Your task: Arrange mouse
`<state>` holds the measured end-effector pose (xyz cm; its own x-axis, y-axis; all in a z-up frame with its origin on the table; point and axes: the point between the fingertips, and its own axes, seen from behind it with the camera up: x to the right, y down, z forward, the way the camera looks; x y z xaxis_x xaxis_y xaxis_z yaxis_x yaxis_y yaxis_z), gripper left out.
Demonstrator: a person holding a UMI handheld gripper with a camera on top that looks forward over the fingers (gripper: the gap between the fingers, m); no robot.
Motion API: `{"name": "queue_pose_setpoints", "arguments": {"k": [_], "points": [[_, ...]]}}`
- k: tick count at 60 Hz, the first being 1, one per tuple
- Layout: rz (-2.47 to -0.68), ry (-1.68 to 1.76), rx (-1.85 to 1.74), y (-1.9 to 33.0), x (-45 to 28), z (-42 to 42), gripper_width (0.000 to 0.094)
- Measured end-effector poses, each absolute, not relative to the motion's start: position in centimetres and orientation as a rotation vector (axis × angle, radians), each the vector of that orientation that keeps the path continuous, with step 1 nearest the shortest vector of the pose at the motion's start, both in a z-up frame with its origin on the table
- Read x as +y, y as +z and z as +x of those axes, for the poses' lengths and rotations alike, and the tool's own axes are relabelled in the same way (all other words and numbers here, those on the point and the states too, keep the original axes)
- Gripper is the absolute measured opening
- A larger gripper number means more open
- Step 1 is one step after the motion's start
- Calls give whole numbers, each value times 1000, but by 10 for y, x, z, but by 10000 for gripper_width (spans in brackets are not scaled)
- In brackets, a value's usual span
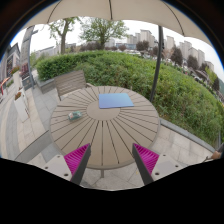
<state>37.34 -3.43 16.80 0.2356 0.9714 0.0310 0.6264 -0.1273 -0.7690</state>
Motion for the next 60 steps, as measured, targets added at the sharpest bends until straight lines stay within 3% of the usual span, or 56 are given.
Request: {"name": "queue_pose_setpoints", "arguments": {"k": [10, 19, 21, 41, 60], "points": [[-1818, 651, -1526, 152, -95, 344, 859], [-1818, 659, -1573, 142, -92, 323, 861], [-1818, 657, -1570, 144, -134, 318, 860], [-1810, 720, -1568, 120, -243, 237, 853], [-1797, 720, -1471, 73, -265, 156, 853]]}}
